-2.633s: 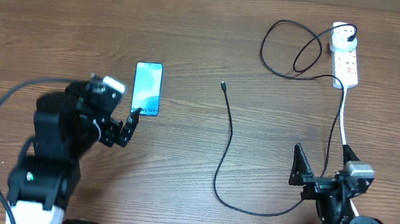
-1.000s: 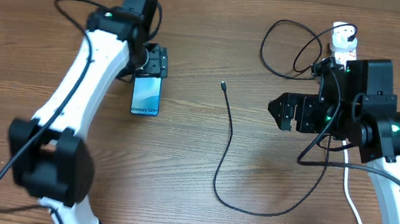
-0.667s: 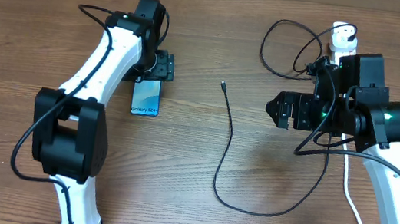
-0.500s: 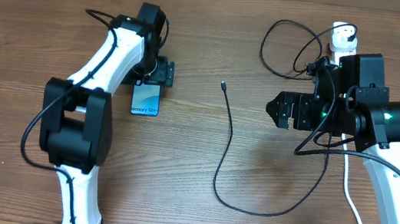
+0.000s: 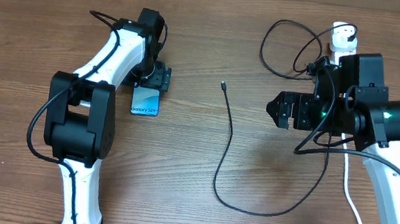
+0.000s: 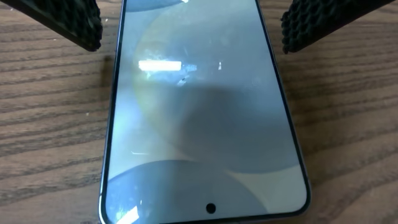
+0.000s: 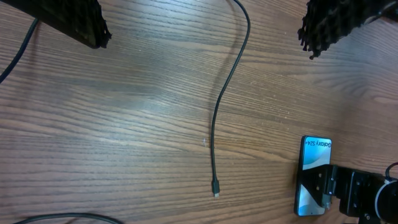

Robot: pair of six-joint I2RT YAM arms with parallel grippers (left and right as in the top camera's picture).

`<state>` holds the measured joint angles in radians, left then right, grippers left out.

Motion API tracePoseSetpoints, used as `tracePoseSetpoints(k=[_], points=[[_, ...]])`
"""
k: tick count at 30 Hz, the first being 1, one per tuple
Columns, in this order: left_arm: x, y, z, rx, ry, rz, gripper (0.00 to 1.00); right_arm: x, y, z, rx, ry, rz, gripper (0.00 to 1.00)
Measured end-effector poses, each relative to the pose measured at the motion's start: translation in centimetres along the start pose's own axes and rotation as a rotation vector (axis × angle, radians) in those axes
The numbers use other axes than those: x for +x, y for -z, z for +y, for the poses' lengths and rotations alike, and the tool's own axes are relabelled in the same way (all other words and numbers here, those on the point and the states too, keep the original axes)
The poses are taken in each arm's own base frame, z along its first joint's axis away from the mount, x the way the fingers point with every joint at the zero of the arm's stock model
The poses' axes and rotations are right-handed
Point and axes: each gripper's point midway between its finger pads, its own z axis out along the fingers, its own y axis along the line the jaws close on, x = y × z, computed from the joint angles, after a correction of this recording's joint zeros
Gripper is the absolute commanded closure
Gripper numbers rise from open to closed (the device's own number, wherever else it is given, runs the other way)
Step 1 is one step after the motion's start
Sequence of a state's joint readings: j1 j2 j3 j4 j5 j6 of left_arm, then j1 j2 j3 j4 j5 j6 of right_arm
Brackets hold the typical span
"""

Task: Plug charger to phone and switch on socket
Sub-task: 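Grasp the phone's top edge with the left gripper and lift it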

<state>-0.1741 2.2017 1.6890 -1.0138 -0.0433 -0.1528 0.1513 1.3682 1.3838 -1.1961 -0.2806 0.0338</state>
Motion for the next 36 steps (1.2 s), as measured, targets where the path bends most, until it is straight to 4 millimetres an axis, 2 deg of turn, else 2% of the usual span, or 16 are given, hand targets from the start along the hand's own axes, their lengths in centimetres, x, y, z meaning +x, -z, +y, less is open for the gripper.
tracePoseSetpoints(k=[8,14,20,30,36], points=[[-0.2,-0.5,0.0,-0.001,0.003,-0.017,0.12,0.1,-0.9,-0.3,0.003,-0.009,0.029,0.0],[0.2,-1.1,-0.1,0.009,0.013,-0.011,0.18,0.1,-1.0,-0.4,0.004,-0.011,0.034,0.0],[0.2,-1.1,-0.2,0.014,0.03,-0.012,0.4,0.1,-1.1,-0.3,0.004,-0.011,0.035,0.0],[0.5,-1.0,-0.1,0.009,0.029,-0.003,0.4,0.0,-1.1,-0.3,0.004,-0.01,0.032,0.0],[1.7,-0.8,0.1,0.0,0.033,0.047,0.4,0.0,-1.1,-0.3,0.004,-0.01,0.03,0.0]])
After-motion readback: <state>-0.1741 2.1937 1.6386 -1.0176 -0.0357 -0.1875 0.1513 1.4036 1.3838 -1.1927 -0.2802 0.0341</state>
